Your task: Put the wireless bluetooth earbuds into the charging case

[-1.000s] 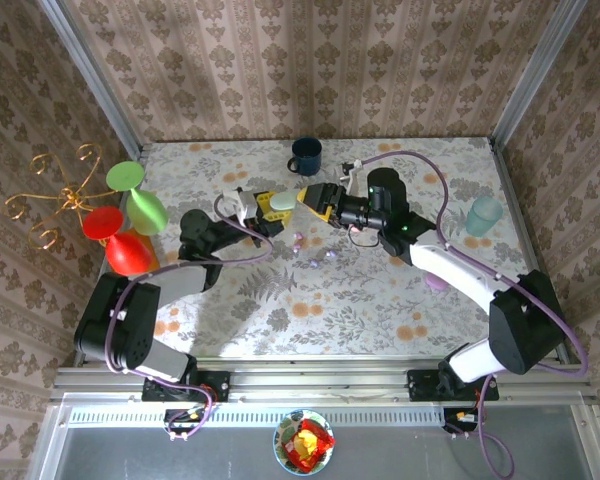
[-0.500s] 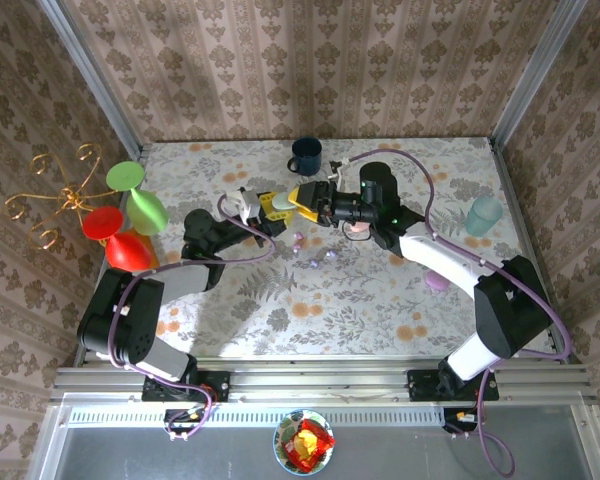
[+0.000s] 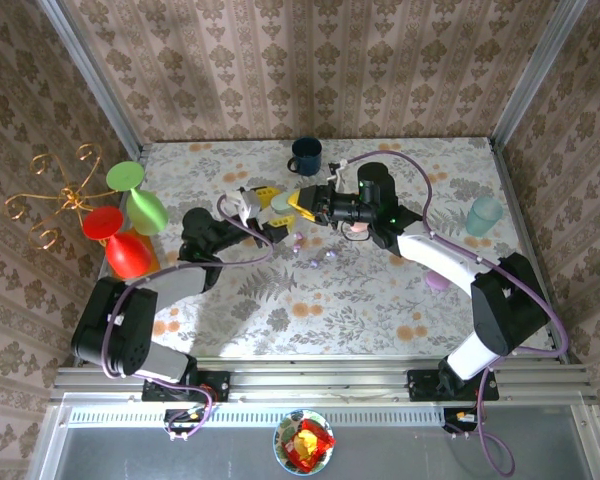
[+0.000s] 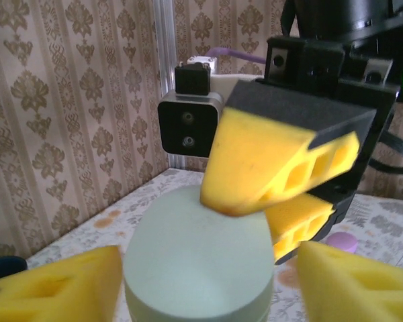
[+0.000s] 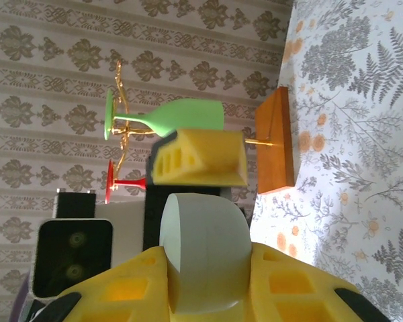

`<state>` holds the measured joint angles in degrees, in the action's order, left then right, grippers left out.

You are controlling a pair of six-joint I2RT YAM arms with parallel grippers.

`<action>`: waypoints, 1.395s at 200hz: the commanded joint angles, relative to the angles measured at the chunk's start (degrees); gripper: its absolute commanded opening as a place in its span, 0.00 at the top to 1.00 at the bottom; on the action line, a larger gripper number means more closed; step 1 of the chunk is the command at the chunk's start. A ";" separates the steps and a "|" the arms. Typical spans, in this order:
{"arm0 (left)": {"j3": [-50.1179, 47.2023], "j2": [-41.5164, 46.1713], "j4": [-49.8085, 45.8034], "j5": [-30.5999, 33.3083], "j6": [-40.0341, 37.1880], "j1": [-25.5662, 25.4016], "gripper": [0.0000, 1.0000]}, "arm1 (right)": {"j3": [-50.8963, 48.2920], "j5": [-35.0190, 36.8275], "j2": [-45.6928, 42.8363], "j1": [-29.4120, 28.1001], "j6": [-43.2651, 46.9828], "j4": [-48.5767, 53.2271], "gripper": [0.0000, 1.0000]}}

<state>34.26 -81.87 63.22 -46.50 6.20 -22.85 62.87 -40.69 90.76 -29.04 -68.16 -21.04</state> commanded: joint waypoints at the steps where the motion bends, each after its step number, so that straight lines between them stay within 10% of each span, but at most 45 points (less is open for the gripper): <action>1: -1.24 3.66 -6.49 1.75 -5.05 -0.09 0.18 | -2.37 4.01 -1.53 2.21 3.20 3.62 0.78; 79: -0.85 16.77 -44.87 9.23 -21.49 -2.85 0.00 | 4.15 18.37 7.01 6.51 18.92 25.37 0.82; 217: -1.10 16.84 -46.69 13.24 -21.85 -2.90 0.00 | 24.22 16.10 34.08 6.53 24.20 32.09 0.75; 279: -1.30 15.70 -44.96 13.11 -21.67 -2.90 0.00 | 25.54 21.50 27.60 6.88 35.46 41.87 0.44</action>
<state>32.97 -65.63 16.73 -33.34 -14.22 -25.52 86.54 -22.98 123.46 -22.39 -40.18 13.32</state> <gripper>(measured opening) 0.999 0.507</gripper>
